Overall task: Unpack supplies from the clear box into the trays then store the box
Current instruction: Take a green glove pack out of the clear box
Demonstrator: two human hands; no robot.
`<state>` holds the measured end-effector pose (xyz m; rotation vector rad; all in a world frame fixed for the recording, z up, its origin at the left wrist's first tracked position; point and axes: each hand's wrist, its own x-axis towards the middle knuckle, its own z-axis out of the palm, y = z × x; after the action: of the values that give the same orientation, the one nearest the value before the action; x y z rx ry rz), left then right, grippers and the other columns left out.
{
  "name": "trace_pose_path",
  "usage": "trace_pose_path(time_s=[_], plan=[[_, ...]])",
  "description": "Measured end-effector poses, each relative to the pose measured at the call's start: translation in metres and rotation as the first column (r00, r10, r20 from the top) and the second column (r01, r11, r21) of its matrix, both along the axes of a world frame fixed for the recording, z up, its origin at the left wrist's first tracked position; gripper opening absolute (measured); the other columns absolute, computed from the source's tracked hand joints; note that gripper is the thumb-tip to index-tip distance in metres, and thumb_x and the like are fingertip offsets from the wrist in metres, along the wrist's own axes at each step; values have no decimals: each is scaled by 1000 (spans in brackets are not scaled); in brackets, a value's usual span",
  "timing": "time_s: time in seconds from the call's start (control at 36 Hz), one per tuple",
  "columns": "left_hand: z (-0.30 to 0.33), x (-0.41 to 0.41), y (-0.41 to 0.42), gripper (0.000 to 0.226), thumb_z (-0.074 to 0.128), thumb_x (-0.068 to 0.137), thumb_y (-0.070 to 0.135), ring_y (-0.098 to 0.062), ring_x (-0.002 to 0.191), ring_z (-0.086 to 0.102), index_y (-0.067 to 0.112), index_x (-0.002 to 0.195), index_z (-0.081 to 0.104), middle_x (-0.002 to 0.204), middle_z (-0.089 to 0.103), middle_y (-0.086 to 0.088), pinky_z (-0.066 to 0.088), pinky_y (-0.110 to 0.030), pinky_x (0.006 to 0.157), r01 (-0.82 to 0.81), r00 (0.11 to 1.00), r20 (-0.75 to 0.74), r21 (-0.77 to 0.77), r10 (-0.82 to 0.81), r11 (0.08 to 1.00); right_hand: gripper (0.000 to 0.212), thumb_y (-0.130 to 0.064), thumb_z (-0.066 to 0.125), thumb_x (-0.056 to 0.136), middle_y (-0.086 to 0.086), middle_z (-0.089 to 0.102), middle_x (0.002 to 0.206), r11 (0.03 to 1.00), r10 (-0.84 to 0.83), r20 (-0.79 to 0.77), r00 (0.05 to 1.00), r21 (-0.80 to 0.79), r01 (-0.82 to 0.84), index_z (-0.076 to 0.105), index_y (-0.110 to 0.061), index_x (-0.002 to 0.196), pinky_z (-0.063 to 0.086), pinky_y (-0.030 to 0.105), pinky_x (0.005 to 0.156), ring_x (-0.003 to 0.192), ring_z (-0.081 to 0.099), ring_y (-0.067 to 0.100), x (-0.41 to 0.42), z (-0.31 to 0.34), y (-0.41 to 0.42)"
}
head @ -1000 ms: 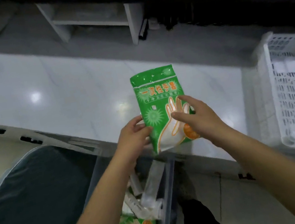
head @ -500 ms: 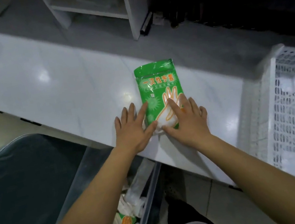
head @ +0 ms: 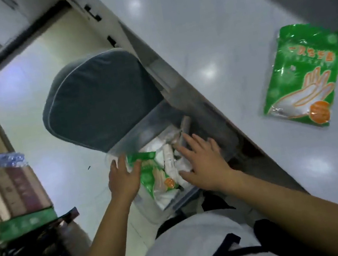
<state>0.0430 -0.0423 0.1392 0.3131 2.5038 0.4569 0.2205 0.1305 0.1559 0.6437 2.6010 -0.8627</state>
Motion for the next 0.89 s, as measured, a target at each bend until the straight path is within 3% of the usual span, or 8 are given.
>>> trace_pose_path(time_s=[0.11, 0.25, 0.33, 0.42, 0.47, 0.56, 0.72, 0.89], plan=[[-37, 25, -50, 73, 60, 92, 49, -32, 142, 33, 20, 153, 32, 157, 33, -15, 29, -41, 114, -46, 983, 172, -88, 61, 995, 77, -65, 43, 92, 4, -1, 168, 980, 198, 296, 935, -30, -197, 13, -36, 157, 3, 62, 118, 152, 2, 31, 10, -62, -38], [-77, 46, -61, 70, 65, 87, 36, -32, 135, 45, 14, 148, 41, 146, 49, -16, 36, -43, 112, -84, 934, 345, -27, 89, 996, 79, -60, 45, 92, 7, -6, 168, 937, 333, 443, 832, -59, -344, 9, -34, 158, -4, 66, 116, 153, -8, 34, 39, -119, -65], [-100, 46, -56, 69, 60, 86, 38, -33, 142, 32, 17, 148, 38, 149, 45, -12, 18, -46, 119, -48, 946, 311, -149, 93, 988, 82, -61, 42, 92, 6, -10, 168, 932, 332, 430, 839, -13, -362, -1, -38, 158, -6, 67, 115, 152, -12, 35, 52, -134, -77], [-115, 40, -44, 80, 61, 84, 38, -38, 148, 5, 26, 153, 24, 163, 13, -7, 17, -51, 119, -108, 959, 223, -280, 174, 954, 81, -65, 37, 90, 5, -6, 168, 939, 283, 399, 872, 70, -337, -1, -39, 157, -12, 67, 112, 152, -13, 34, 57, -139, -85], [-121, 35, -34, 86, 63, 81, 35, -37, 150, 0, 25, 155, 20, 165, 4, -9, 9, -50, 120, -47, 987, 131, -298, 90, 954, 81, -65, 36, 90, 6, -5, 168, 939, 261, 389, 883, 110, -326, 1, -38, 158, -16, 66, 111, 151, -17, 33, 60, -139, -89], [-131, 29, -17, 92, 65, 81, 32, -34, 150, 3, 25, 157, 13, 166, 4, -8, 11, -51, 120, 59, 988, 153, -217, -26, 974, 79, -63, 36, 93, 4, -12, 167, 944, 251, 367, 896, 113, -311, -1, -39, 158, -13, 66, 114, 149, -24, 31, 64, -138, -91], [-160, 14, -1, 91, 63, 88, 27, -39, 145, 19, 19, 157, 4, 162, 15, -12, 26, -51, 116, -244, 891, 322, -256, 321, 935, 77, -63, 36, 94, 3, -13, 167, 960, 211, 351, 912, 101, -261, 0, -39, 158, -10, 65, 115, 150, -23, 31, 64, -142, -94], [-182, 14, 2, 85, 61, 89, 15, -40, 135, 27, 20, 156, 8, 152, 24, -18, 36, -49, 104, -249, 911, 254, -293, 326, 923, 81, -64, 40, 91, 4, -8, 167, 975, 155, 305, 940, 107, -195, 5, -36, 158, -17, 64, 111, 149, -24, 31, 68, -149, -106]])
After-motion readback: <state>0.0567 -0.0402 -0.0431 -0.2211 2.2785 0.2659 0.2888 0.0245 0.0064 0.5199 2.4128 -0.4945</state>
